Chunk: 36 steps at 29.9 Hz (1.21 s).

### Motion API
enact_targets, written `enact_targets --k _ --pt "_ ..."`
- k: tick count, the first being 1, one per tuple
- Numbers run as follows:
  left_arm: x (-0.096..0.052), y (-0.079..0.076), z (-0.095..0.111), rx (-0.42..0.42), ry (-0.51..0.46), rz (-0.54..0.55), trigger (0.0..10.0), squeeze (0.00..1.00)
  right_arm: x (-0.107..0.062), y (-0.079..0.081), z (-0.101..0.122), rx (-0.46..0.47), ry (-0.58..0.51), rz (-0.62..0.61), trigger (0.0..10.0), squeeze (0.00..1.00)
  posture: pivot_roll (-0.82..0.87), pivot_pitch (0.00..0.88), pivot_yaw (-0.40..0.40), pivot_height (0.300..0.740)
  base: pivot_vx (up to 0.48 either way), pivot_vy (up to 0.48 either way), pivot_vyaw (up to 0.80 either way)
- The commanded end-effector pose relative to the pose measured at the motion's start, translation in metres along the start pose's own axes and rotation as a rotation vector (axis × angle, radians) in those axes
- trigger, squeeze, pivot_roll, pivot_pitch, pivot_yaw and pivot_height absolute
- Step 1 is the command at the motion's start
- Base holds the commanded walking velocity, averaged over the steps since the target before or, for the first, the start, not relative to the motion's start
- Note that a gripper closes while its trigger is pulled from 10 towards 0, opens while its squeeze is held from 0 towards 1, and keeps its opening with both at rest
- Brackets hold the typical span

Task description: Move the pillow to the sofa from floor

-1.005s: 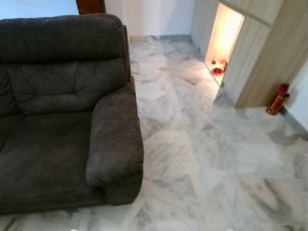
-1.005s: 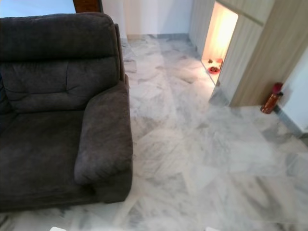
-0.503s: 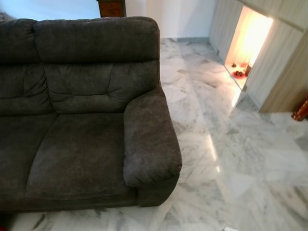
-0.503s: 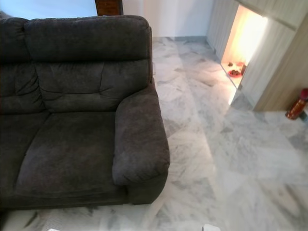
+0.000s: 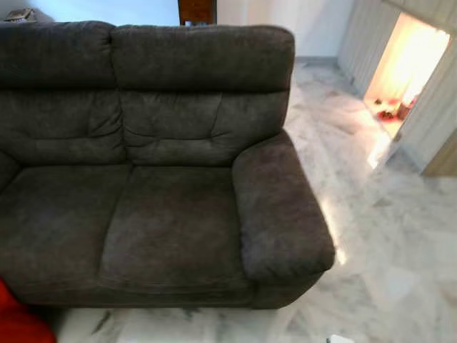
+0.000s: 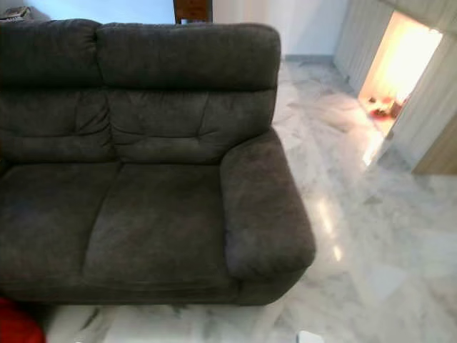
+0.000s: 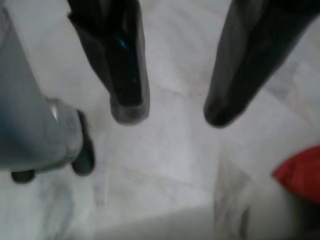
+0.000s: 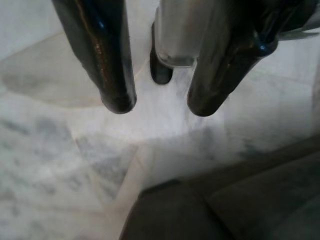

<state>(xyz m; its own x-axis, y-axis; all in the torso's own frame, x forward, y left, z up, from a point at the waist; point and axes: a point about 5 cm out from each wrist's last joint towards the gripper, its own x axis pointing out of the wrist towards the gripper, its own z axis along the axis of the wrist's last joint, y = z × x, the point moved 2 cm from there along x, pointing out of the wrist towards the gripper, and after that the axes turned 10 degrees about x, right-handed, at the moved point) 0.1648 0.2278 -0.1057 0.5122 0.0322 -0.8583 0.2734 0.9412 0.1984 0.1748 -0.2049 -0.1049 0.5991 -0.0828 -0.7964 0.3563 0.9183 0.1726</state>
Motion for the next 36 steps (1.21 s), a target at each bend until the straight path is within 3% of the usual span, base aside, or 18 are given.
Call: enact_targets --k 1,23,31,36 --pt "-0.001 0.005 -0.003 0.013 0.014 0.009 10.0 0.00 -0.001 0.002 -0.005 0.012 0.014 0.000 10.0 0.00 -0.02 0.071 0.015 0.740 0.000 0.480 0.00" --pt "-0.002 0.003 -0.010 -0.004 0.023 0.006 10.0 0.00 -0.001 0.002 -0.008 0.007 0.020 0.002 10.0 0.00 -0.01 0.080 0.017 0.740 0.000 0.480 0.00" --pt "0.000 -0.002 -0.001 -0.005 0.011 0.003 10.0 0.00 -0.001 0.003 -0.008 -0.005 0.021 0.005 10.0 0.00 -0.01 0.088 0.015 0.740 0.000 0.480 0.00" --pt "0.002 -0.006 0.004 -0.005 0.004 0.001 10.0 0.00 -0.001 0.003 -0.007 -0.029 0.016 0.007 10.0 0.00 -0.01 0.091 0.015 0.740 0.000 0.480 0.77"
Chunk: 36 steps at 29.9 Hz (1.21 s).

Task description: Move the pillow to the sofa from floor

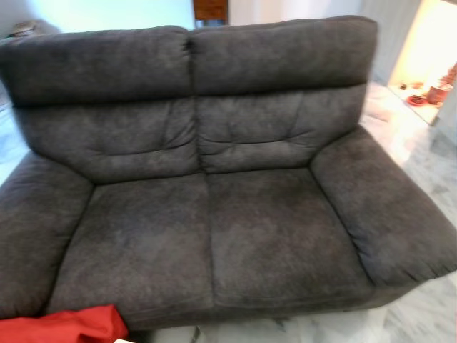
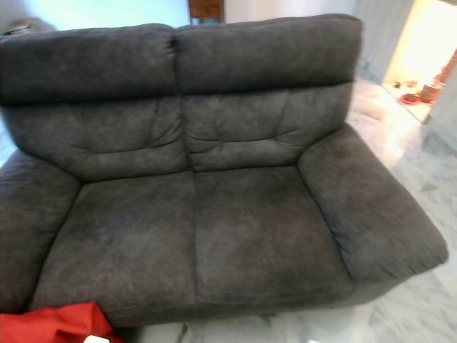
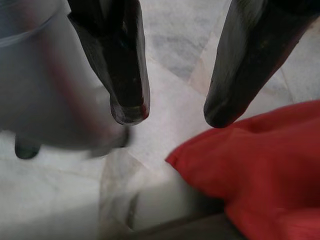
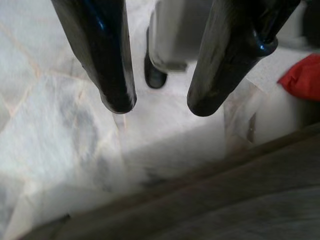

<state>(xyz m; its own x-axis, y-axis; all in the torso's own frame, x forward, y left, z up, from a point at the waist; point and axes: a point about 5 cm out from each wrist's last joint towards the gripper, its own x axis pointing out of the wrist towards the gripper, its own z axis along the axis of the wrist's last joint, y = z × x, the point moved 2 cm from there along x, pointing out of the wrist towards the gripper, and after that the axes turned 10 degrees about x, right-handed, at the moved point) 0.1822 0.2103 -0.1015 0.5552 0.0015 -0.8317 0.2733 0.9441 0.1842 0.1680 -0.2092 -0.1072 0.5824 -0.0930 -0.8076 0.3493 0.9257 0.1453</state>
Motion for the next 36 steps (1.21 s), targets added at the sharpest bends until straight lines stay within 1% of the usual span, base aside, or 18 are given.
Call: enact_targets --k 1,7,9,22,32,36 --pt "-0.0038 0.0049 -0.0172 0.003 0.062 0.013 10.0 0.00 0.0009 0.0099 -0.0020 -0.005 0.001 0.024 10.0 0.00 -0.01 0.091 0.015 0.740 0.000 0.480 0.80" --pt "-0.0025 0.0022 -0.0138 0.000 0.058 0.013 10.0 0.00 0.0006 0.0097 -0.0038 0.016 0.010 0.028 10.0 0.00 -0.01 0.093 0.013 0.740 0.000 0.480 0.80" --pt "-0.0023 0.0018 -0.0133 -0.001 0.057 0.013 10.0 0.00 0.0005 0.0092 -0.0044 0.036 0.012 0.022 10.0 0.00 -0.01 0.095 0.014 0.740 0.000 0.480 0.00" --pt "-0.0017 0.0026 -0.0104 -0.004 0.050 0.015 10.0 0.00 0.0007 0.0092 -0.0042 0.033 0.014 0.019 10.0 0.00 -0.01 0.095 0.013 0.740 0.000 0.480 0.00" --pt "-0.0029 0.0030 -0.0147 -0.007 0.055 0.017 10.0 0.00 0.0007 0.0099 -0.0042 0.037 0.013 0.021 10.0 0.00 0.00 0.095 0.012 0.740 0.000 0.477 0.00" --pt "-0.0033 0.0027 -0.0158 0.000 0.052 0.015 10.0 0.00 0.0009 0.0099 -0.0033 0.039 0.008 0.020 10.0 0.00 0.00 0.095 0.012 0.740 0.000 0.000 0.00"
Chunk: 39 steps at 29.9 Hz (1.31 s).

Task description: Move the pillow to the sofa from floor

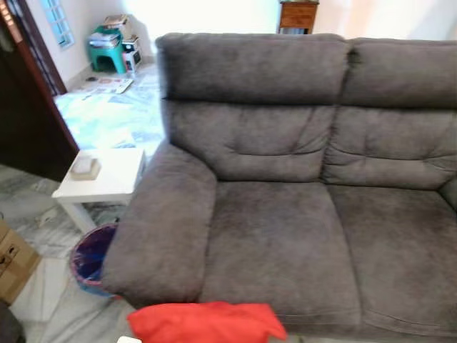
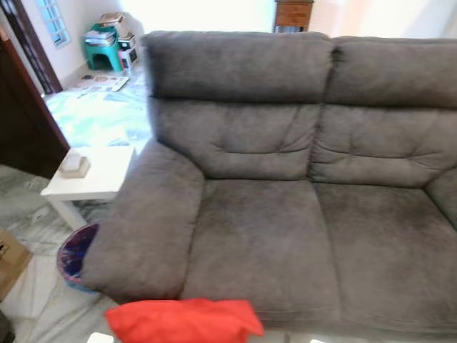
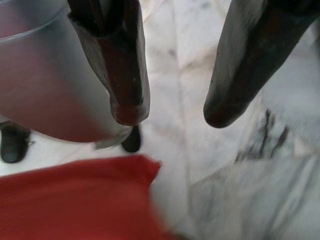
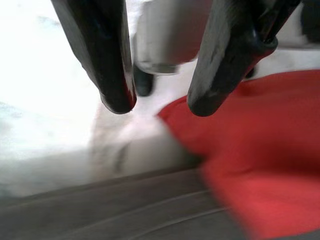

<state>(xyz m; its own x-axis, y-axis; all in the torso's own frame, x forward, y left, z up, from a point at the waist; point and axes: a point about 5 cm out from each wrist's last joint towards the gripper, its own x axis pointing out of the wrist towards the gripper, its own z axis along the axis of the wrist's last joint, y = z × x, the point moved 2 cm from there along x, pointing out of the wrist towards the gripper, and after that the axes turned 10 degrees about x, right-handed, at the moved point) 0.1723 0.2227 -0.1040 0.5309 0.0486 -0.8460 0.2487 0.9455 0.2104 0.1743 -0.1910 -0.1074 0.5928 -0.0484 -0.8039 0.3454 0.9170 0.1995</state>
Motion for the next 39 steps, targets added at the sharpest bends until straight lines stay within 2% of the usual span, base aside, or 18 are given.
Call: enact_targets --k 1,5,9,20,33,39 --pt "0.000 -0.006 -0.003 0.008 0.010 -0.021 10.0 0.00 -0.002 -0.009 -0.001 0.008 0.000 -0.026 10.0 0.00 0.00 0.095 0.012 0.740 0.000 0.000 0.00" --pt "0.000 -0.006 -0.002 0.006 0.005 -0.018 10.0 0.00 -0.001 -0.009 0.001 0.009 -0.005 -0.024 10.0 0.00 0.00 0.095 0.012 0.740 0.000 0.000 0.00" --pt "0.002 -0.004 0.008 0.004 -0.027 -0.006 10.0 0.00 -0.001 -0.009 0.002 0.011 -0.011 -0.021 10.0 0.00 0.01 0.096 0.011 0.740 0.000 0.000 0.00" --pt "0.001 0.002 0.009 0.021 -0.034 -0.002 10.0 0.00 -0.001 -0.008 0.004 0.018 -0.018 -0.021 10.0 0.00 0.00 0.098 0.012 0.740 0.000 0.000 0.00" --pt "0.000 0.004 0.005 0.025 -0.036 0.011 10.0 0.00 -0.001 -0.007 0.004 -0.002 -0.018 -0.016 10.0 0.00 0.00 0.097 0.008 0.740 0.000 -0.462 0.00" --pt "0.001 0.003 0.011 0.017 -0.053 0.013 10.0 0.00 -0.001 -0.007 0.003 -0.008 -0.014 -0.016 10.0 0.00 0.00 0.098 0.007 0.740 0.000 0.000 0.00"
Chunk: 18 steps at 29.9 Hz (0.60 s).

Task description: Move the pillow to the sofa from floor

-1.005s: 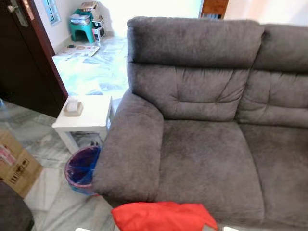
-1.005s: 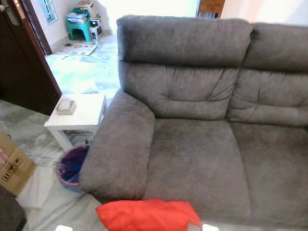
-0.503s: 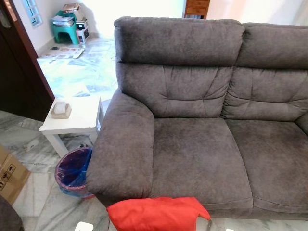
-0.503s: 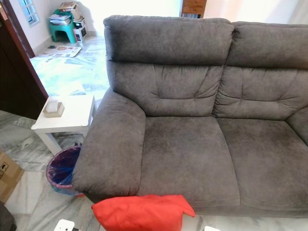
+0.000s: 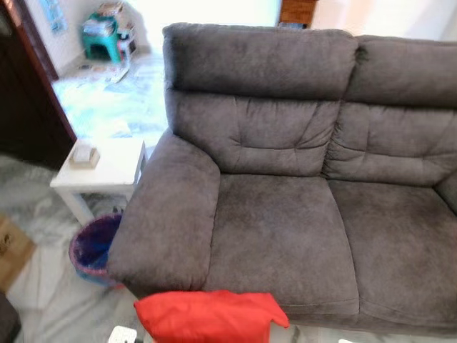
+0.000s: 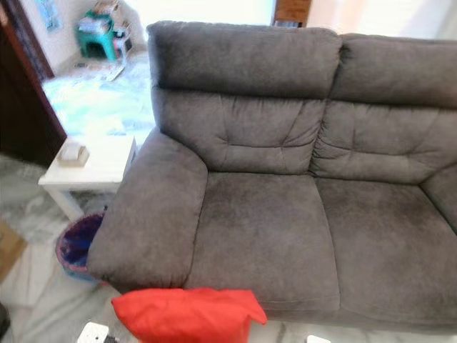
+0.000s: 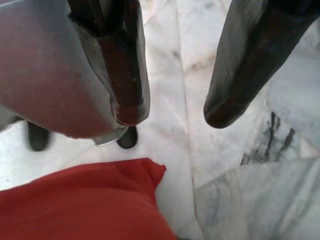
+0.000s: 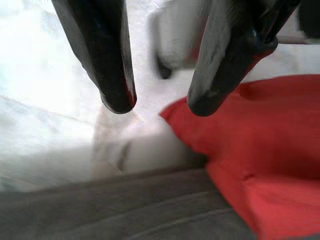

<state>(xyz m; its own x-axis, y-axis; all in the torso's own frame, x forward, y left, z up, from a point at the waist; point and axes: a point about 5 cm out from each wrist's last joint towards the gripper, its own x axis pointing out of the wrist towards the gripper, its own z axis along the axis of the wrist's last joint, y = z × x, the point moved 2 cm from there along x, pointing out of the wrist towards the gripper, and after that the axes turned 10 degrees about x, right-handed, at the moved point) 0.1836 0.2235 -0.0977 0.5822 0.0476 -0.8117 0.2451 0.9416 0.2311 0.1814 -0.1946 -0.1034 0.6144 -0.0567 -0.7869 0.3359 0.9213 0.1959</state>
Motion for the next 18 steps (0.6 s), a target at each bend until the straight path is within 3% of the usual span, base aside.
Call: enact_targets --k 1,10,18 --pt "0.0000 -0.0015 -0.0011 0.007 0.005 -0.007 10.0 0.00 -0.0023 -0.0069 -0.0059 0.002 0.015 -0.019 10.0 0.00 0.00 0.098 0.006 0.740 0.000 0.000 0.00" --pt "-0.0006 -0.0016 -0.0038 0.017 0.014 -0.007 10.0 0.00 -0.0023 -0.0068 -0.0062 0.001 0.015 -0.018 10.0 0.00 0.00 0.099 0.007 0.740 0.000 0.000 0.00" --pt "-0.0008 -0.0018 -0.0047 0.025 0.016 -0.005 10.0 0.00 -0.0023 -0.0057 -0.0058 -0.004 0.011 -0.009 10.0 0.00 0.00 0.098 0.008 0.740 0.000 -0.479 0.00"
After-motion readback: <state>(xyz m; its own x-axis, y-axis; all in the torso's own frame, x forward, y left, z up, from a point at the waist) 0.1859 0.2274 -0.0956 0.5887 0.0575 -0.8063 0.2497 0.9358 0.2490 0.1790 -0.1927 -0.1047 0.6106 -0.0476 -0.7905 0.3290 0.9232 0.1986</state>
